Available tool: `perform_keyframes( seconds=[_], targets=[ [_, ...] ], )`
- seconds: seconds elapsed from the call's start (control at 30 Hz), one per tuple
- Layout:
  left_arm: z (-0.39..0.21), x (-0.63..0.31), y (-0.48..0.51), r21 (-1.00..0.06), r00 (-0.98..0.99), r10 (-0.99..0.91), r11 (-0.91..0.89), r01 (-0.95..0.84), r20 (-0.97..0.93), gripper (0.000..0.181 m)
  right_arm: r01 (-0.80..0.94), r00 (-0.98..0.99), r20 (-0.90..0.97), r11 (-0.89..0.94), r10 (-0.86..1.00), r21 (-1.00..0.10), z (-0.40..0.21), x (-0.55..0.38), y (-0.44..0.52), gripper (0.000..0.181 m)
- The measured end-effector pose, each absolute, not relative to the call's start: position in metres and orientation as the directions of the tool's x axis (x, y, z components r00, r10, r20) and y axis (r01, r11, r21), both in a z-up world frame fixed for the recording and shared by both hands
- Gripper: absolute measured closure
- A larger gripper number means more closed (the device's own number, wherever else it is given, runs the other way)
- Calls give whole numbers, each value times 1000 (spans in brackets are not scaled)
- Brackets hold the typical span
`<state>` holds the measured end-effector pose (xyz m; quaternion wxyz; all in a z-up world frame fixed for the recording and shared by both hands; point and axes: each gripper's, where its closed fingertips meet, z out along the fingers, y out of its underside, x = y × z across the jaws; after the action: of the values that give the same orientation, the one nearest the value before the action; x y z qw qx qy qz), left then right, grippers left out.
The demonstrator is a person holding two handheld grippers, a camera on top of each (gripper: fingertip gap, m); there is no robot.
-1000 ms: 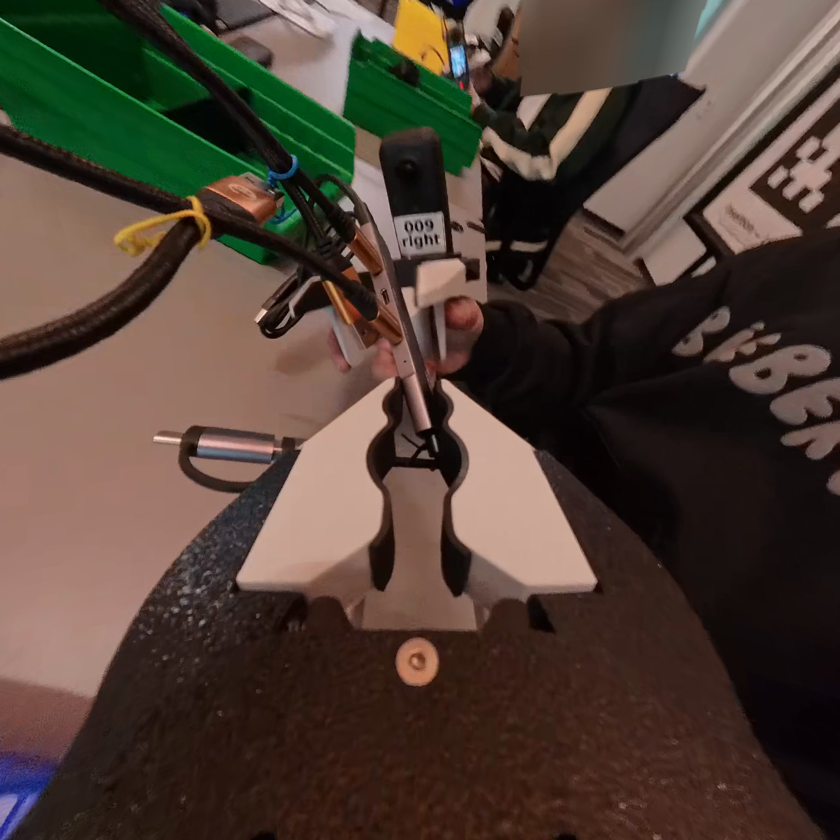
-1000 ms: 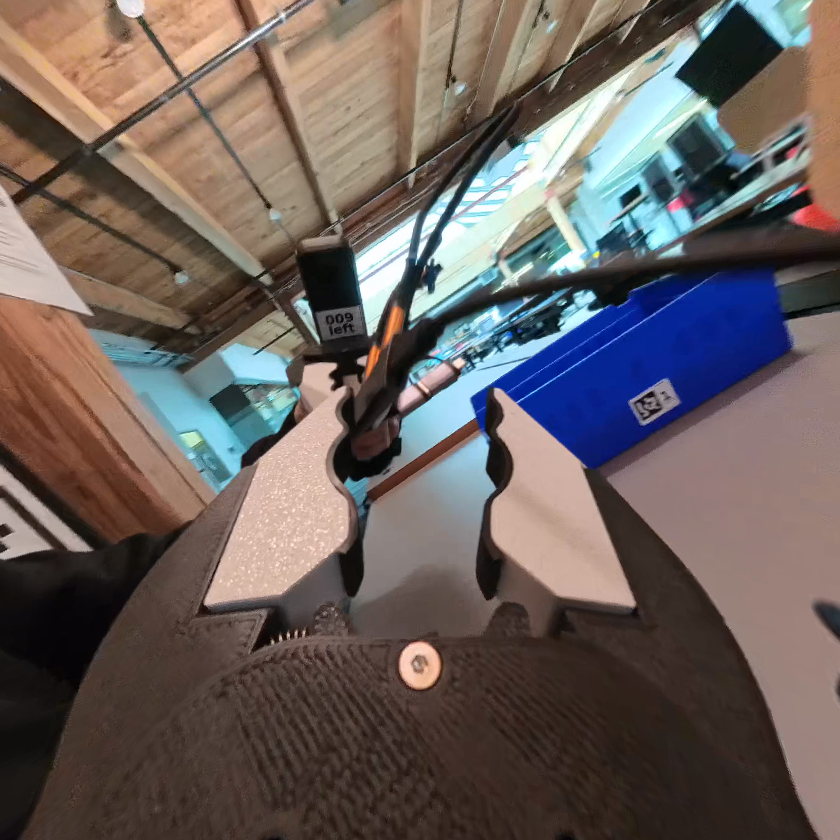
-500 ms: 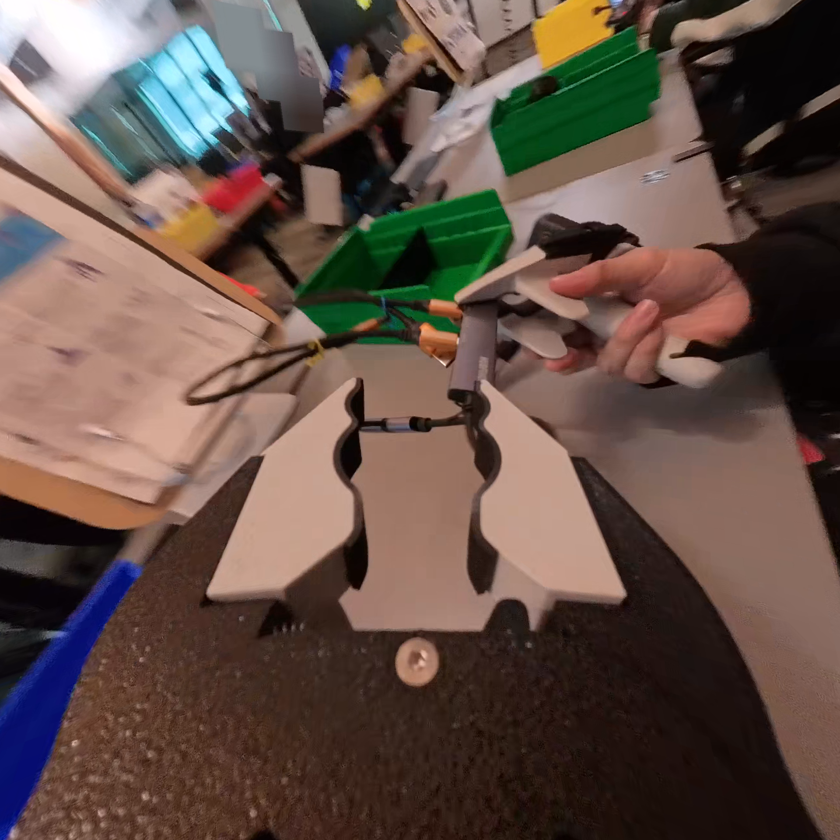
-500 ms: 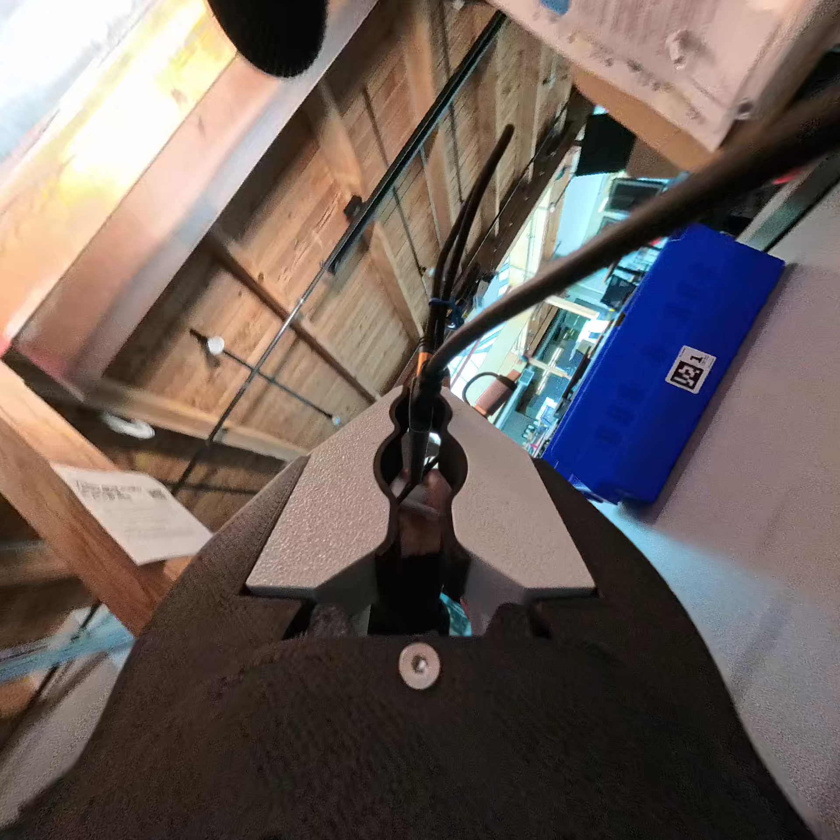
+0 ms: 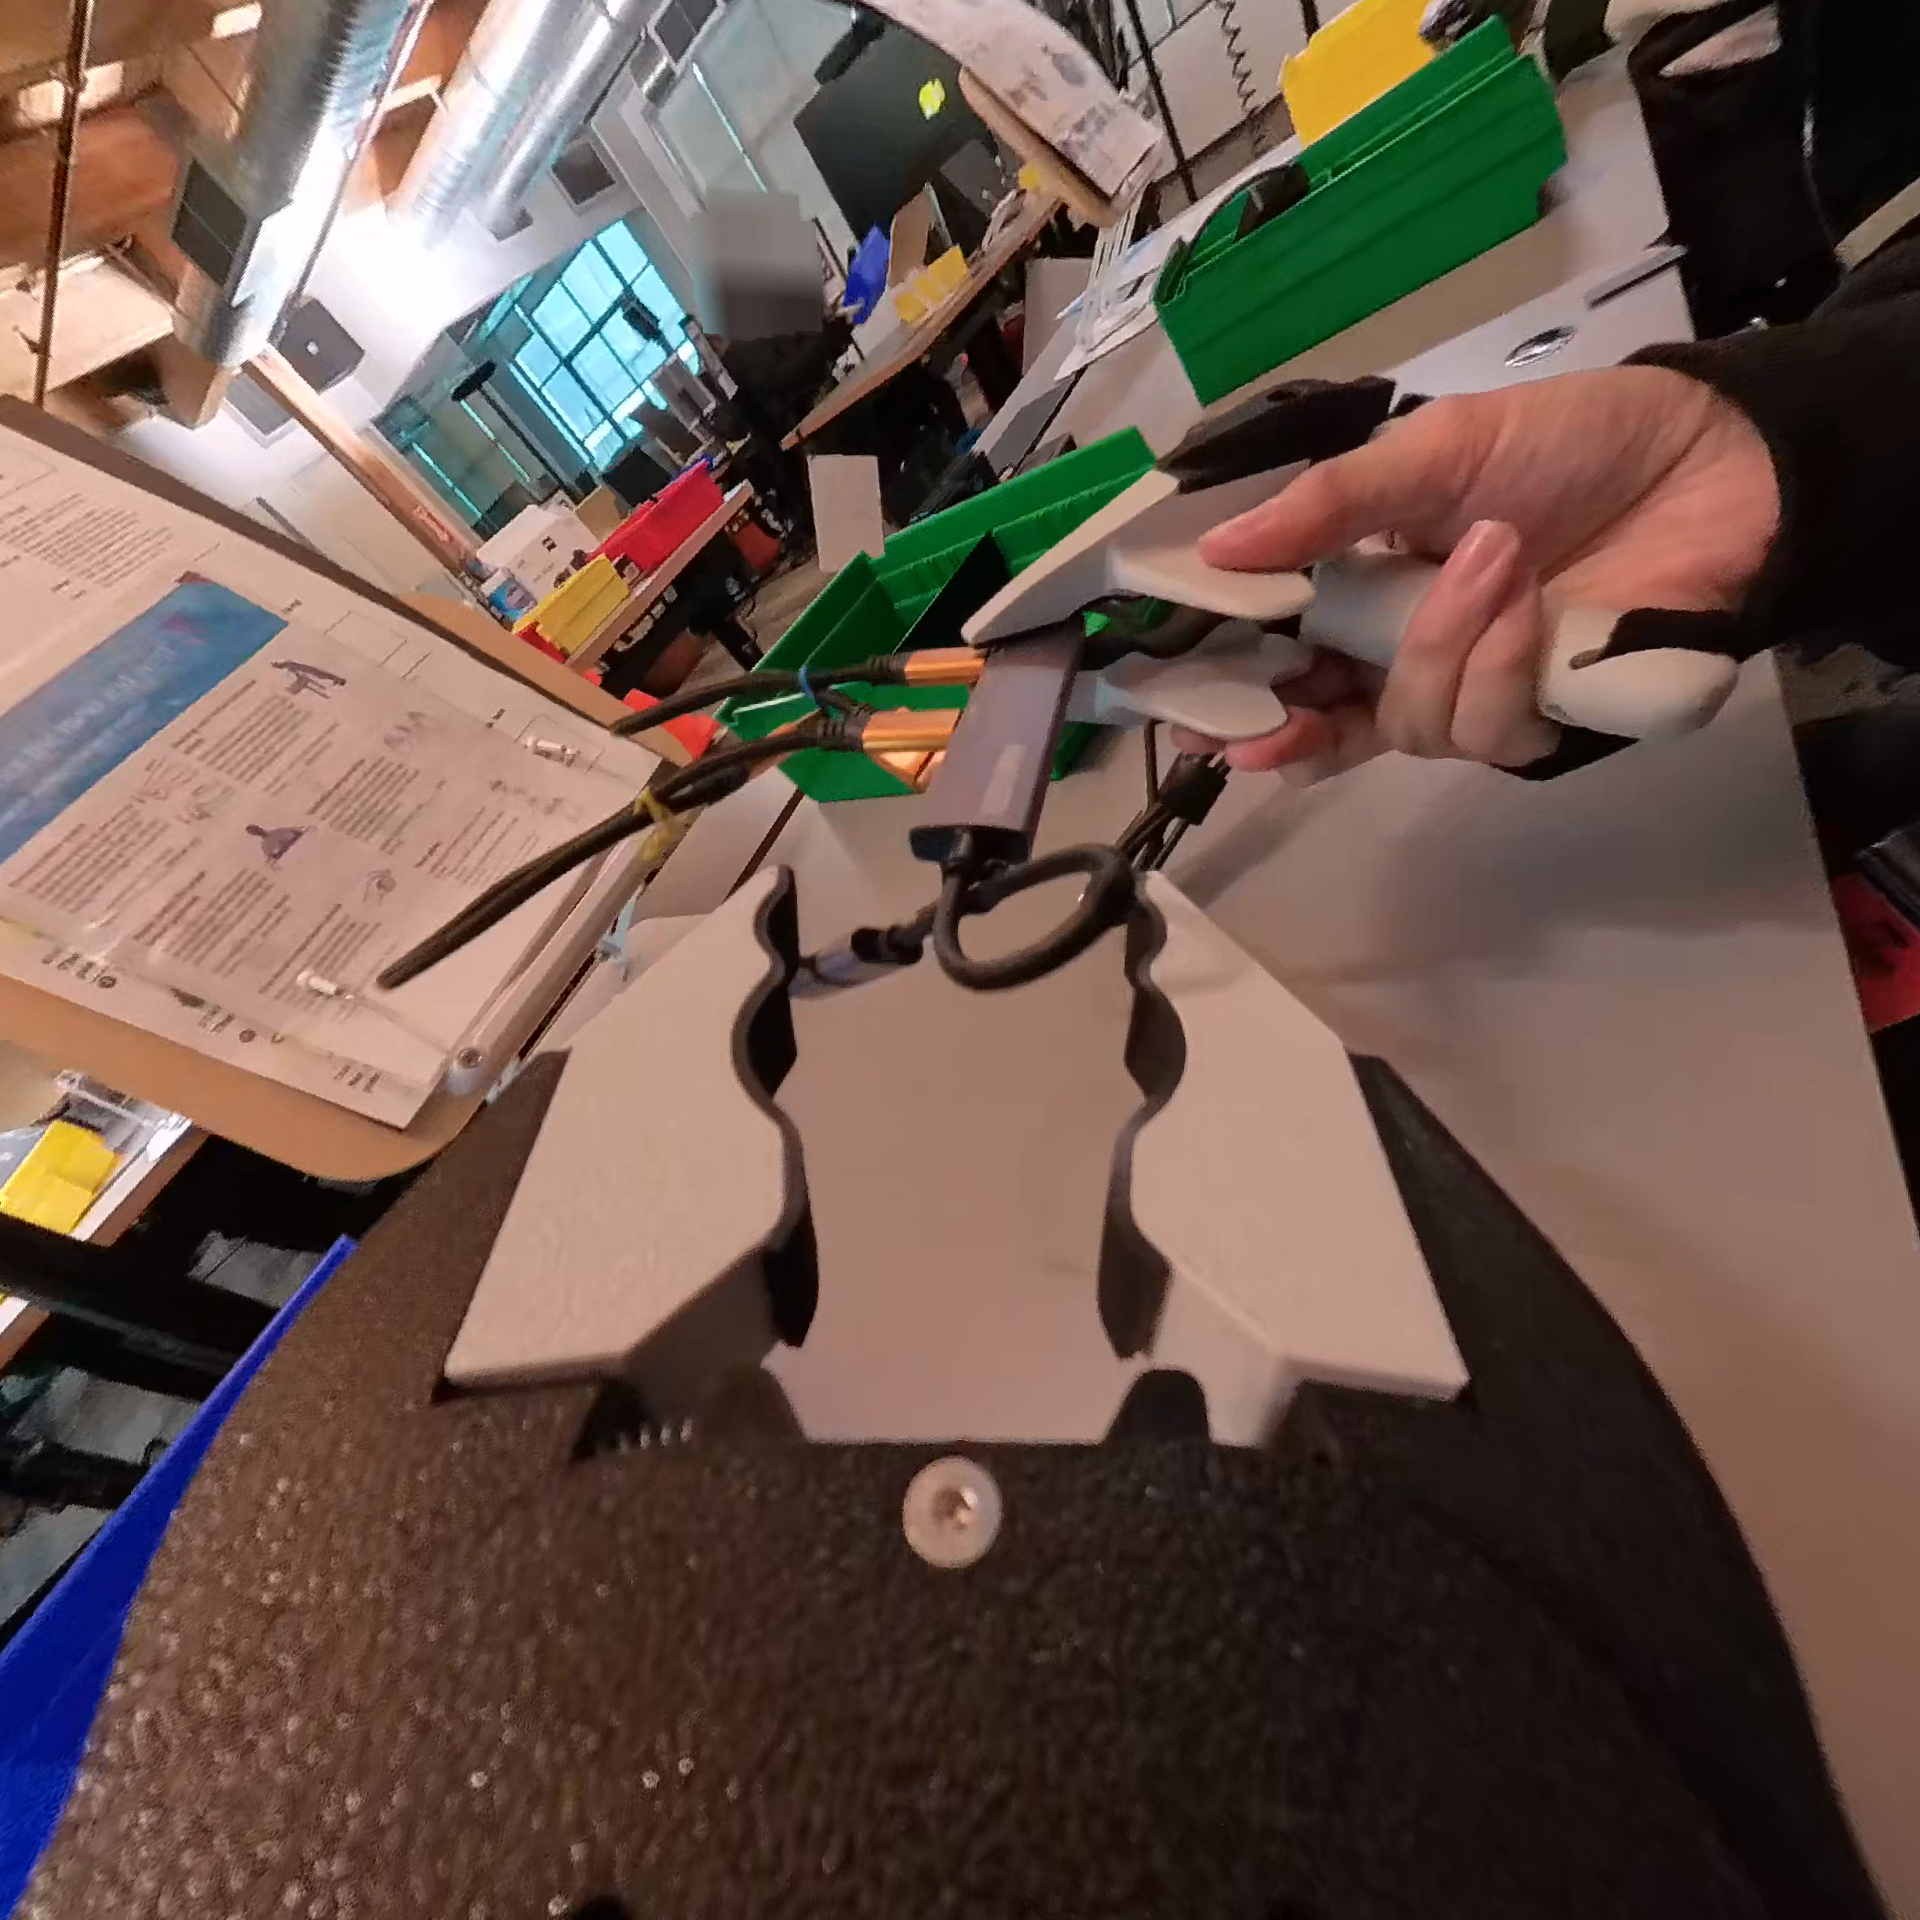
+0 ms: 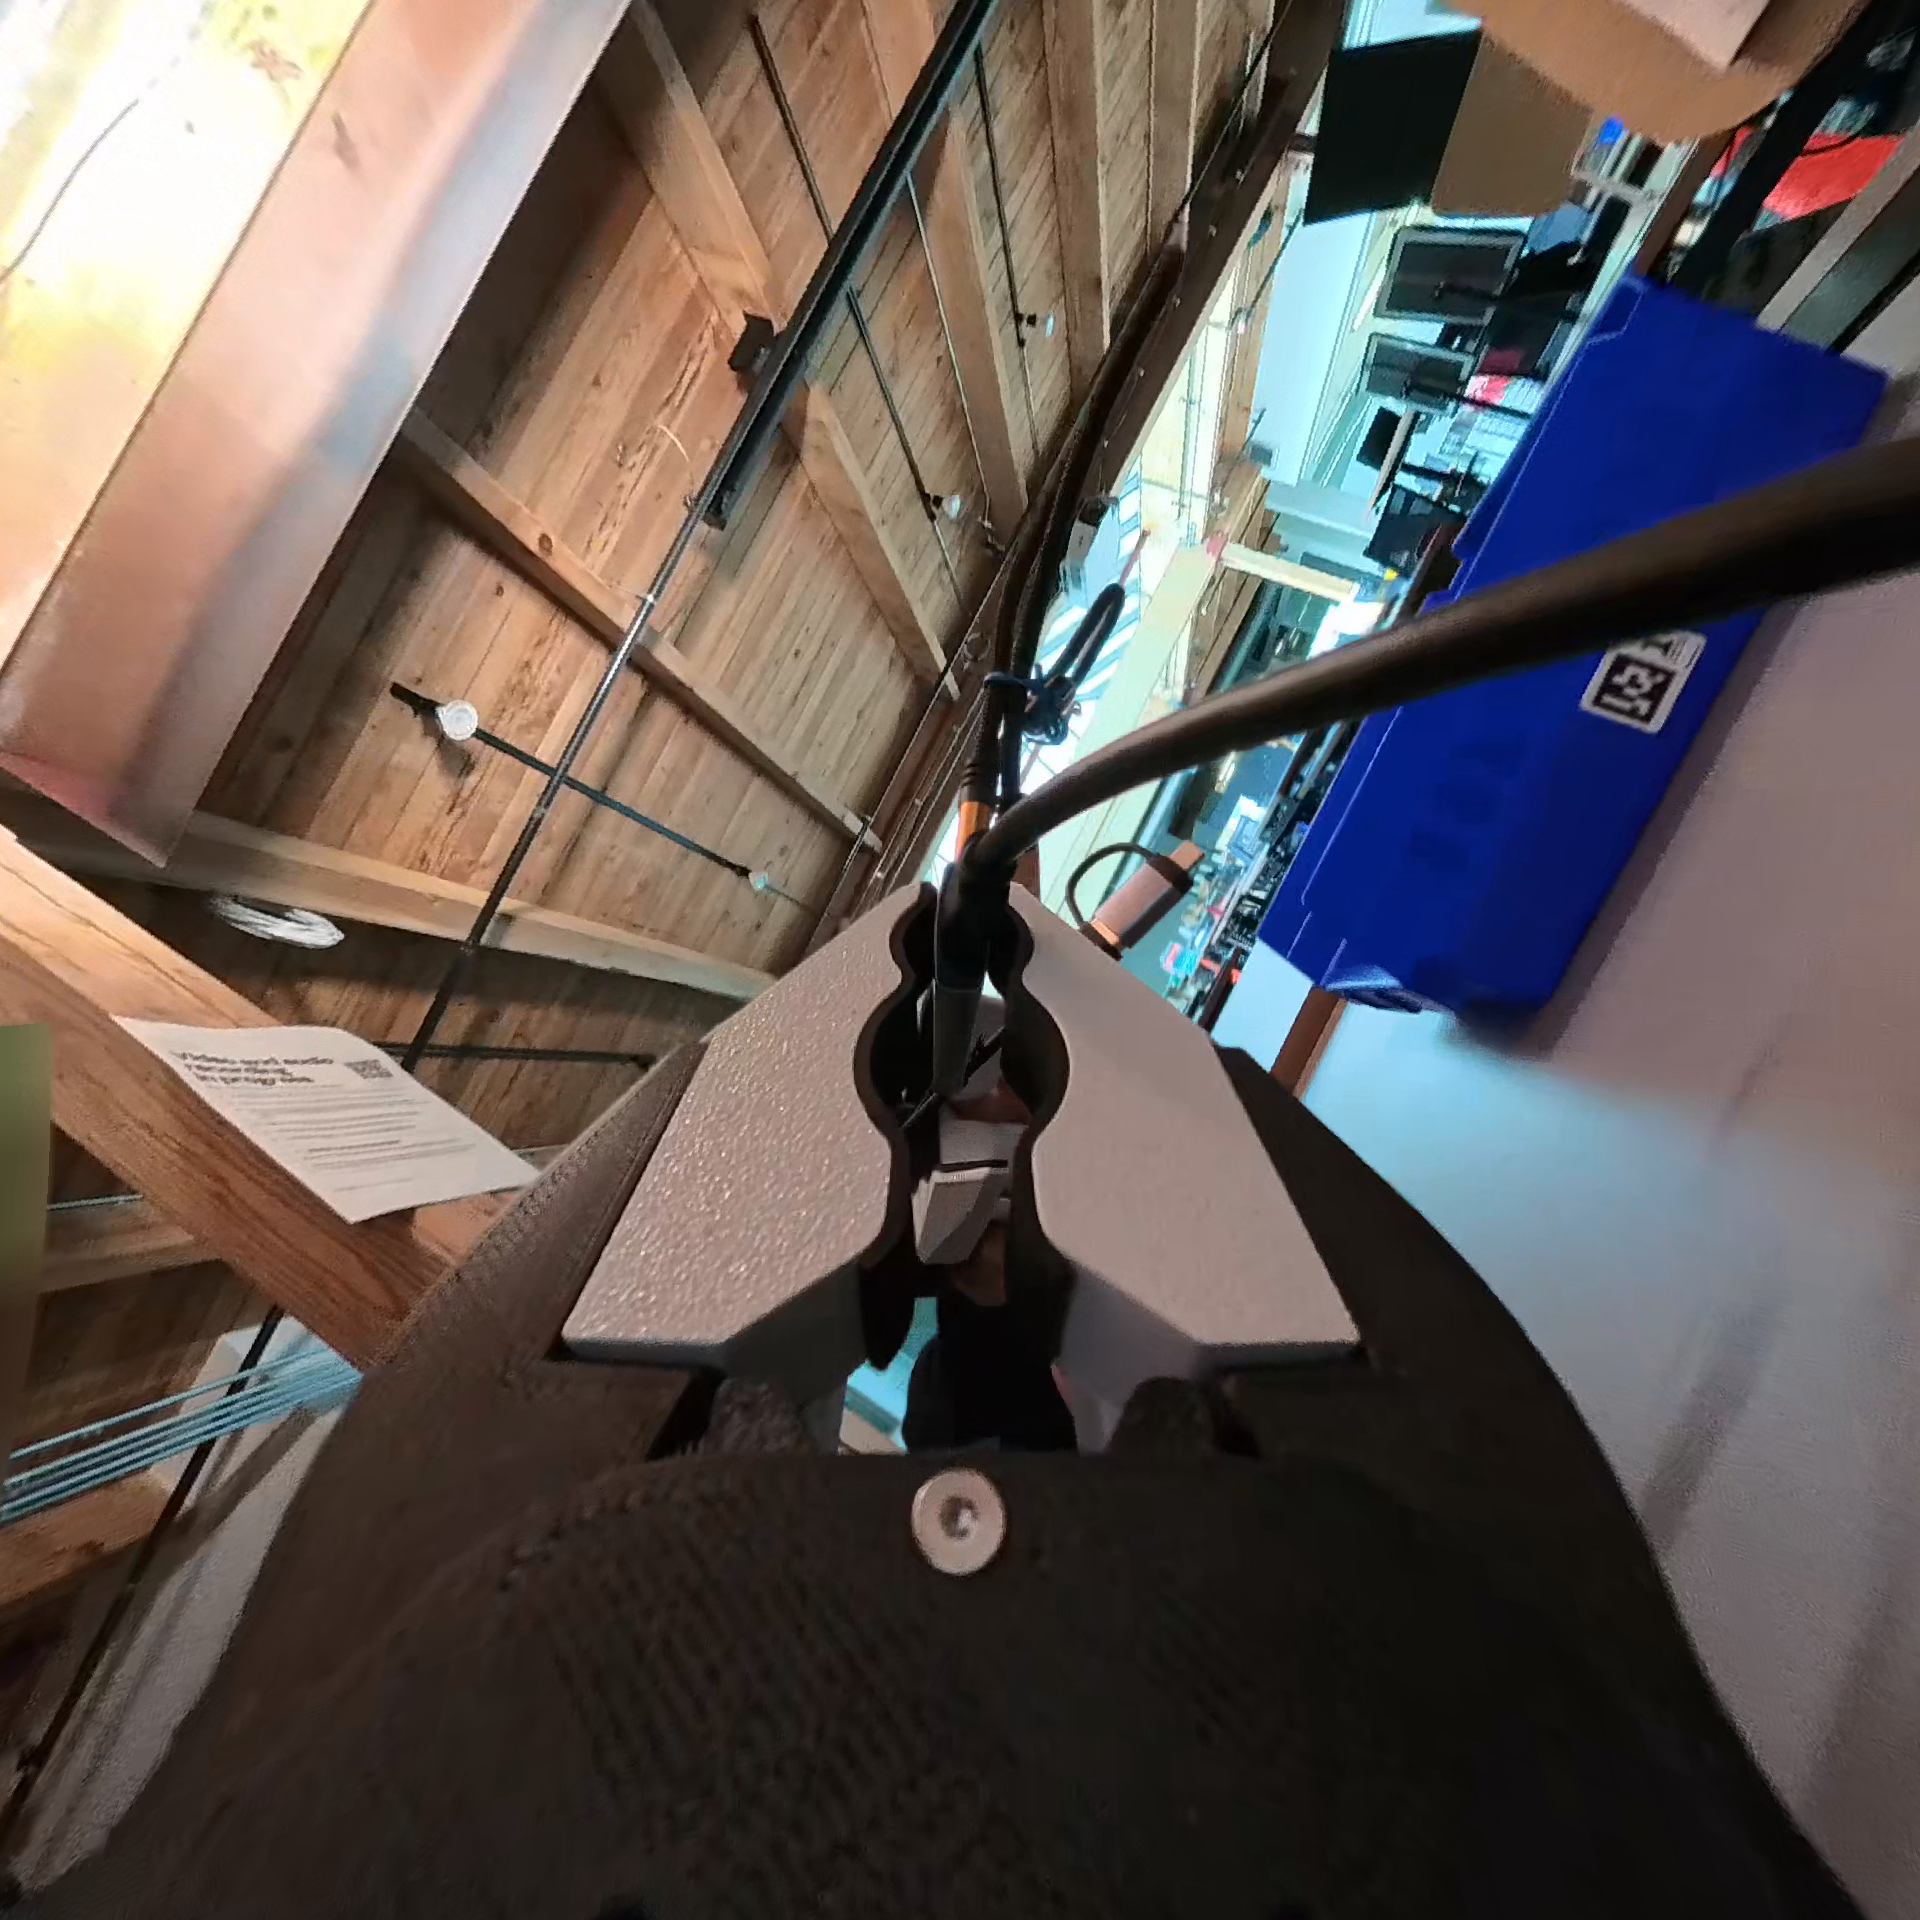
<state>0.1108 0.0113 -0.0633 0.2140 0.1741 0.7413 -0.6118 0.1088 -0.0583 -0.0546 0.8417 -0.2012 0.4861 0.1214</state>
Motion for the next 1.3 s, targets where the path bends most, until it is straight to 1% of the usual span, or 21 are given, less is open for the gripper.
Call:
perform_keyframes(
  seconds=[0.07,0.13,0.17,0.23,0.33,0.53,0.7,0.77,0.83,0.9,0.93,0.97,1.0,1.03,1.07,1.17,1.23,1.3],
  targets=[
    [-65,103,5,-825,-840,15,180,535,-542,122,-410,501,-866,883,9,-228,-53,107,-51,174],
    [-63,98,-1,-817,-830,12,169,551,-557,128,-415,504,-864,878,5,-237,-53,105,-45,174],
    [-64,96,-3,-818,-831,14,167,550,-556,135,-414,508,-862,876,-2,-246,-52,105,-42,174],
    [-63,98,-6,-821,-831,-19,175,544,-555,154,-409,514,-858,875,-12,-258,-50,103,-40,174],
    [-63,96,-6,-832,-841,-25,170,529,-540,157,-403,526,-849,867,-42,-293,-48,100,-39,174],
    [-62,93,-7,-828,-834,-36,144,541,-551,158,-393,549,-834,863,-55,-316,-45,98,-40,174],
    [-65,92,-14,-874,-874,-53,83,479,-483,159,-383,547,-835,870,-58,-311,-48,99,-48,173],
    [-70,93,-17,-893,-893,-50,72,444,-448,159,-387,547,-833,857,-85,-342,-52,101,-50,173],
    [-74,93,-18,-913,-913,-30,58,405,-407,159,-381,576,-798,807,-174,-451,-56,100,-49,169],
    [-77,99,-15,-930,-930,-37,38,364,-366,159,-396,623,-733,698,-273,-597,-61,91,-44,151],
    [-79,104,-12,-936,-935,-48,28,350,-351,159,-403,645,-679,598,-351,-693,-67,83,-40,147],
    [-82,109,-8,-943,-942,-52,19,332,-333,159,-404,667,-599,460,-443,-790,-78,74,-36,147],
    [-84,112,-4,-950,-948,-48,5,314,-313,159,-410,685,-505,296,-525,-863,-91,63,-34,144],
    [-86,113,0,-956,-955,-37,-15,294,-294,159,-406,710,-405,135,-576,-904,-99,50,-34,138],
    [-89,113,3,-960,-961,-18,-36,277,-277,159,-367,734,-306,25,-607,-930,-98,39,-37,135],
    [-97,109,8,-964,-962,73,-45,262,-264,159,-137,706,3,-140,-709,-981,-65,30,-58,132],
    [-98,104,11,-966,-958,125,-54,255,-260,159,-30,671,173,-260,-721,-965,-52,32,-69,133],
    [-99,94,13,-969,-951,191,-93,230,-244,159,-13,694,250,-360,-675,-933,-58,33,-66,144]
  ],
)
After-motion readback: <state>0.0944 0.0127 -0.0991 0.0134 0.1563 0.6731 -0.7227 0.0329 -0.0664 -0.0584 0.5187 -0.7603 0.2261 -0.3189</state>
